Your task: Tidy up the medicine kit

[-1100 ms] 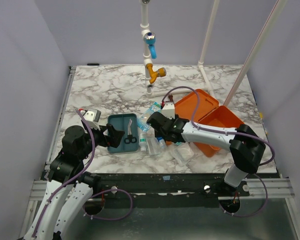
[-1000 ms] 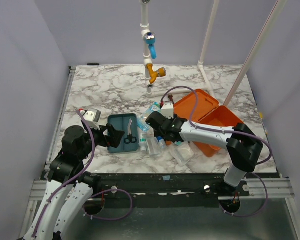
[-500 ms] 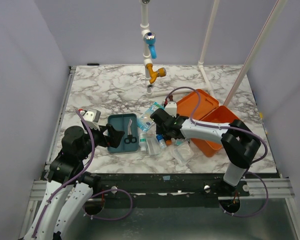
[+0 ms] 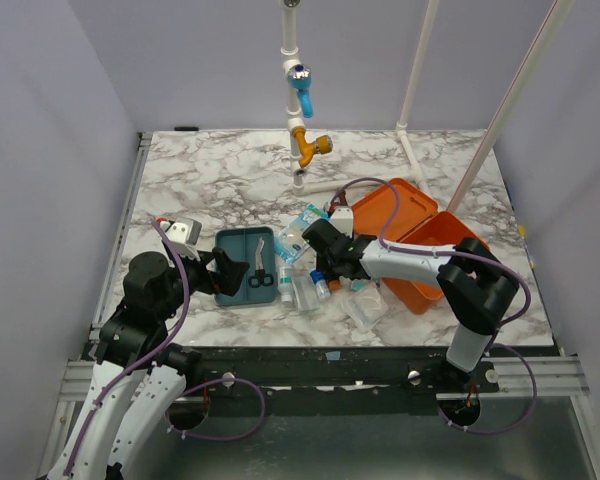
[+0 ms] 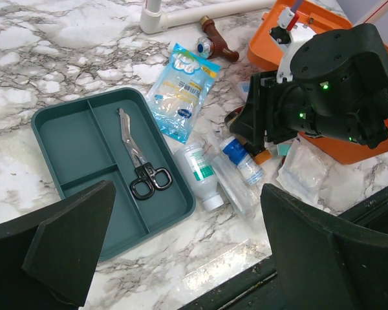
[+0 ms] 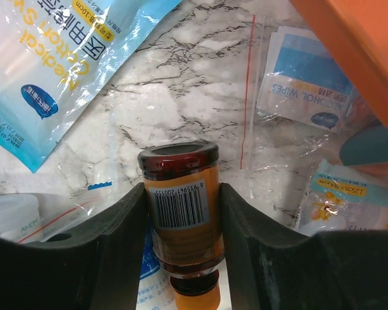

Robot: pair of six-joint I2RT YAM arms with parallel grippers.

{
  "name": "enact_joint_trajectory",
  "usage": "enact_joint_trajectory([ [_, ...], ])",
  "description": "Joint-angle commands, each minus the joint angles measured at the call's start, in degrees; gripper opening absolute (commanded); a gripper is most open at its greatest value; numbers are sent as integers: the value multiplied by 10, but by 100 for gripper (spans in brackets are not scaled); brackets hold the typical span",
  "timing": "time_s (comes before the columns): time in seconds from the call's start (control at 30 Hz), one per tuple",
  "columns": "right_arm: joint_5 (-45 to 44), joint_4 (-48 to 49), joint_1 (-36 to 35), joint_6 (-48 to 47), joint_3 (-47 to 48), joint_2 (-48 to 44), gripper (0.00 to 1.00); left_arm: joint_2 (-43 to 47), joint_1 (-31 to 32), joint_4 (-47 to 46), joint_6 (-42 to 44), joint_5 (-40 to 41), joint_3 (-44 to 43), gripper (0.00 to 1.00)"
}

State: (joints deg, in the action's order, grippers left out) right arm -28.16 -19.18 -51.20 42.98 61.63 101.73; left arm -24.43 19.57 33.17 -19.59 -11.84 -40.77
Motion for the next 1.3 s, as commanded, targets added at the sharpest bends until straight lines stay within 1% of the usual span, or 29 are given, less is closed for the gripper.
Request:
enact_joint_trajectory([
  [0.0,14,9,1,-12,-13,-17,37,2,1,7,-1,-9,-8,98],
  [0.17,13,-5,1,-40,-3,-75,31,1,1,8,-1,-8,-8,99],
  [0.43,21,-73,1,-105,15,-184,31,1,1,7,-1,-9,-8,99],
  [0.57,19,-121,1,-158,20,-236,31,1,1,8,-1,-9,-7,99],
  [0.8,-57,-198,1,-242,30,-310,31,2,1,5,-2,-15,-8,99],
  [0.93,-98,-219,1,-291,36,-339,31,2,1,5,-2,-16,-8,98],
  [1.13,-160,-217,1,-380,30,-380,30,4,1,5,-3,-20,-8,99],
  [1.27,-181,-219,1,-424,23,-401,28,8,2,5,-4,-23,-8,98],
])
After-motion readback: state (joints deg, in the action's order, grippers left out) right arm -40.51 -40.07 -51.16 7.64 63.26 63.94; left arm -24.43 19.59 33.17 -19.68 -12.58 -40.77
